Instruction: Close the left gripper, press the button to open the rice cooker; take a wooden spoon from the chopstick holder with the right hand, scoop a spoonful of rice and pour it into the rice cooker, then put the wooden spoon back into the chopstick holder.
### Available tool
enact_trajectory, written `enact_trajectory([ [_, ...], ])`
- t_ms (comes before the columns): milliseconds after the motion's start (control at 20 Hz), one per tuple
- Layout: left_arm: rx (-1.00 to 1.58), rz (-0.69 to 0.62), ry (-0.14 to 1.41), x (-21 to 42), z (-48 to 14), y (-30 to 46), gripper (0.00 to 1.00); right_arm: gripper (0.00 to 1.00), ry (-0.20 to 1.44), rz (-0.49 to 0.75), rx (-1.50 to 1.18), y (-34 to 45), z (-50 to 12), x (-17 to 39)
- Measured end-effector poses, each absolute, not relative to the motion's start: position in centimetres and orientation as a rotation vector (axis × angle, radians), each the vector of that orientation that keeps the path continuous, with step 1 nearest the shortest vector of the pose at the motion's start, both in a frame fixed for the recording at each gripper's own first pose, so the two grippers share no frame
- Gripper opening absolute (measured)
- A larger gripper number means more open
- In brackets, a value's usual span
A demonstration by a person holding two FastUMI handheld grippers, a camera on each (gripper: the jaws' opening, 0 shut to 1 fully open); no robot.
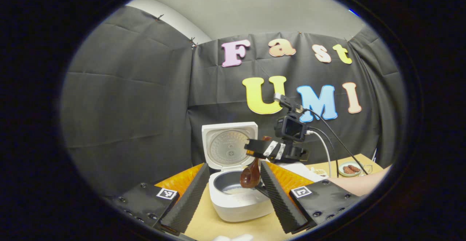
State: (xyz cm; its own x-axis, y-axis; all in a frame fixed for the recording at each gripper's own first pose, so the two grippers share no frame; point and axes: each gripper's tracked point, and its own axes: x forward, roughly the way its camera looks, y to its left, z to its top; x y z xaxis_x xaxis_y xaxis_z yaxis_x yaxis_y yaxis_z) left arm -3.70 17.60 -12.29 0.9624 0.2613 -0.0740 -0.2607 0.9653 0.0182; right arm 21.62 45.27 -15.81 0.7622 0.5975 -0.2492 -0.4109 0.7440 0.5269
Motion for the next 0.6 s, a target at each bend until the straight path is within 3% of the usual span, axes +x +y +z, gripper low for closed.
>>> enact_trajectory([
  [300, 0.028, 0.204, 0.067, -2.1, -11.6, 14.9, 0.99, 0.20, 0.398, 0.439, 0.550, 37.6, -15.0, 23.1],
  [600, 0.023, 0.142, 0.058, -1.9, -10.8, 11.1, 0.99, 0.20, 0.330, 0.275, 0.556, 24.7, -14.0, 24.8],
])
